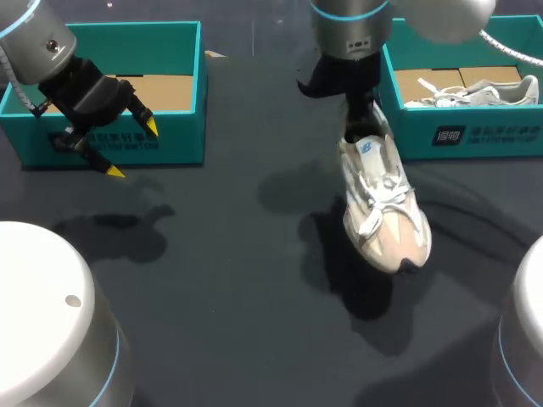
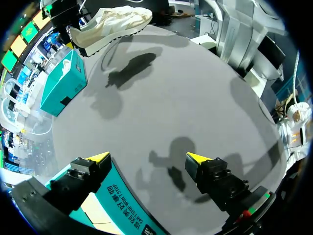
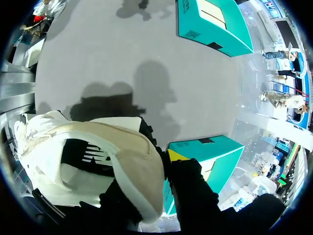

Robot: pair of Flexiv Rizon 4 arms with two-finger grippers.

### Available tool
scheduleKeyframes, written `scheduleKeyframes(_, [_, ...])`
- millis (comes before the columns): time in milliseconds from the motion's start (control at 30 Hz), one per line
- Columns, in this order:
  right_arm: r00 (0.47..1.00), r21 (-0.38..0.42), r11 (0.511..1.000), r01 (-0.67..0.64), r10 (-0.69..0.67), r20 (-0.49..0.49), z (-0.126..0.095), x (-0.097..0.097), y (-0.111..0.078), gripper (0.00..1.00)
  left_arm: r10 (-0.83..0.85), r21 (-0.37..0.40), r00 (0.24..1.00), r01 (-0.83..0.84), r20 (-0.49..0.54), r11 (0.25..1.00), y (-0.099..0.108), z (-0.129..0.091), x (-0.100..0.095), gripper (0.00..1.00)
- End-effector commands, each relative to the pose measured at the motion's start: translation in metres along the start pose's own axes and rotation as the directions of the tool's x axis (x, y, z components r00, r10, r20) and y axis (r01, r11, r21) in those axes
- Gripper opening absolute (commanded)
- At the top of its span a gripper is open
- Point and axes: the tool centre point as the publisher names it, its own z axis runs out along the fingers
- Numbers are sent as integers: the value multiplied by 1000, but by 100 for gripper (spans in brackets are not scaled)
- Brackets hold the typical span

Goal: Take the shoe out of the shoebox, open the shoe tongue, remove and reinsert the insole, then place the shoe into the shoebox

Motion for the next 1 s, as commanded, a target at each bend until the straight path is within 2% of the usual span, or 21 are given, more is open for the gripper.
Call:
scheduleKeyframes(33, [1000, -3, 1000, 0, 0, -12, -15, -32, -27, 0, 1, -2, 1000, -1, -1, 1000, 0, -1, 1, 100])
scheduleKeyframes(67, [1000, -2, 1000, -11, 11, -14, -13, -39, -35, 0, 1, -2, 1000, -1, -1, 1000, 0, -1, 1, 100])
scheduleKeyframes(133, [1000, -65, 997, -28, 28, -6, -8, -50, -49, 0, 1, -2, 1000, -1, -1, 1000, 0, -1, 1, 100])
scheduleKeyframes(167, [997, -50, 996, -73, 72, -27, -4, -54, -55, 0, 1, -2, 1000, -1, -1, 1000, 0, -1, 1, 100])
scheduleKeyframes(633, [997, -50, 996, -73, 72, -27, -4, -54, -55, 0, 1, -2, 1000, -1, -1, 1000, 0, -1, 1, 100])
scheduleKeyframes(733, [998, -55, 997, -63, 62, -21, -5, -68, -74, 0, 1, -2, 1000, -1, -1, 1000, 0, -1, 1, 100])
scheduleKeyframes(767, [998, -27, 998, -55, 54, -22, -8, -75, -80, 0, 1, -2, 1000, -1, -1, 1000, 0, -1, 1, 100])
scheduleKeyframes(800, [997, 4, 998, -57, 57, -48, -9, -83, -84, 0, 1, -2, 1000, -1, -1, 1000, 0, -1, 1, 100])
scheduleKeyframes(900, [999, 45, 998, -37, 38, -31, -14, -107, -102, 0, 1, -2, 1000, -1, -1, 1000, 0, -1, 1, 100])
scheduleKeyframes(1000, [1000, 39, 999, -21, 21, -17, -13, -131, -121, 0, 1, -2, 1000, -1, -1, 1000, 0, -1, 1, 100])
